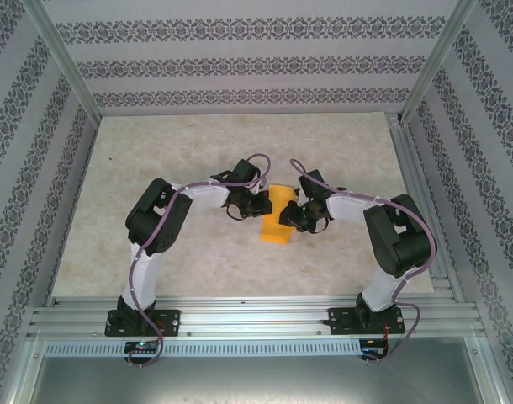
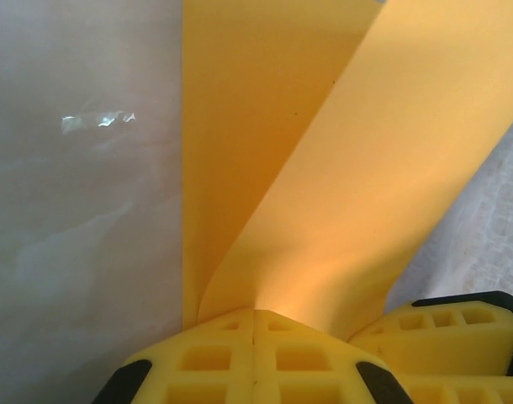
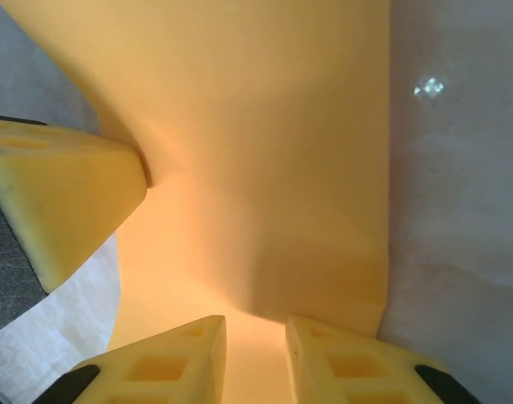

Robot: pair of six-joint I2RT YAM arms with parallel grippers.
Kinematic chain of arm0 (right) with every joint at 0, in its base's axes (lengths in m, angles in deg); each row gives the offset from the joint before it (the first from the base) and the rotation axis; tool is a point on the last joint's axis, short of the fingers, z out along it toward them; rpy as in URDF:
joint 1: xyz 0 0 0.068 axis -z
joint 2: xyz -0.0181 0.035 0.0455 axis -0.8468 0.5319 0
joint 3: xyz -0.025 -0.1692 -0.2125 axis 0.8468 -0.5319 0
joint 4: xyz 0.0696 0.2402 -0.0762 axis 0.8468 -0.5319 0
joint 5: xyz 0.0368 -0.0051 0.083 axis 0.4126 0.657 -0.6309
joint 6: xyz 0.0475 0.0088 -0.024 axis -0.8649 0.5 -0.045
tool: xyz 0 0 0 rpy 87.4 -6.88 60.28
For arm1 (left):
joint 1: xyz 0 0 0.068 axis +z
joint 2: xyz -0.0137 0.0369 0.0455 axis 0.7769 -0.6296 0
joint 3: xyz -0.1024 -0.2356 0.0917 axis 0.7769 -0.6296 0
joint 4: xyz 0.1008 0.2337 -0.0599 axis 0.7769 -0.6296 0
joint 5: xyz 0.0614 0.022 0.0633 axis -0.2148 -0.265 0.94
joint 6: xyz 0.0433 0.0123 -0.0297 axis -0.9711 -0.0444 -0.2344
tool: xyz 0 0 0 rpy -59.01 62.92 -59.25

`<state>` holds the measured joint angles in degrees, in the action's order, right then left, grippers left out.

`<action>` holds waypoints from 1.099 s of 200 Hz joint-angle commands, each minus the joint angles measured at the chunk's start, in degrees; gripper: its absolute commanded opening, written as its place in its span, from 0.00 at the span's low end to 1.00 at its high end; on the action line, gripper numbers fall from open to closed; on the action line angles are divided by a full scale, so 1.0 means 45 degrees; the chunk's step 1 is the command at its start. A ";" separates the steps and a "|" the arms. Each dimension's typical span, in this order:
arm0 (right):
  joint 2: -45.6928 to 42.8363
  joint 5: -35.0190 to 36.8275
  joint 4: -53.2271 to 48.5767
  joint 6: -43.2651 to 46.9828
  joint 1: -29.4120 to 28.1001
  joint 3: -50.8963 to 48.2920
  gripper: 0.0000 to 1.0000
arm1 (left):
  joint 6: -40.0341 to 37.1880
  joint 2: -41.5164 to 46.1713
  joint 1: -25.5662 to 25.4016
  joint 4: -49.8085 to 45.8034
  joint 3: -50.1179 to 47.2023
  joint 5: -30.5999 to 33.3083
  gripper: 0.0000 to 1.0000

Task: Fold a paper plane with a square sheet of paper (pick it up from the middle)
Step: Fold the square sheet of paper in half at the center of the table.

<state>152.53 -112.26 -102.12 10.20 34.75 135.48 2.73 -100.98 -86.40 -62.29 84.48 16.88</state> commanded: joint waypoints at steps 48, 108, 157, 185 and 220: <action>-0.1082 -0.1076 0.0374 -0.0400 -0.0078 -0.0605 0.27 | -0.0315 -0.0618 -0.0313 -0.0999 -0.0071 0.0402 0.00; 0.0106 -0.0350 0.0363 -0.0306 -0.0165 -0.1458 0.27 | -0.0357 -0.0664 -0.0313 -0.1018 -0.0053 0.0390 0.00; -0.1375 -0.0545 -0.0189 -0.0288 -0.0193 -0.1131 0.28 | -0.0360 -0.0667 -0.0314 -0.1023 -0.0074 0.0392 0.00; -0.1854 -0.1208 0.0207 -0.0580 -0.0480 -0.1286 0.28 | -0.0344 -0.0643 -0.0328 -0.1036 -0.0034 0.0391 0.00; -0.1247 -0.1160 0.0875 -0.0977 -0.0801 -0.1801 0.28 | -0.0339 -0.0654 -0.0332 -0.1016 -0.0039 0.0373 0.00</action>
<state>145.27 -117.04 -99.87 7.66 31.89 129.60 2.34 -101.03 -86.42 -62.29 84.50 16.86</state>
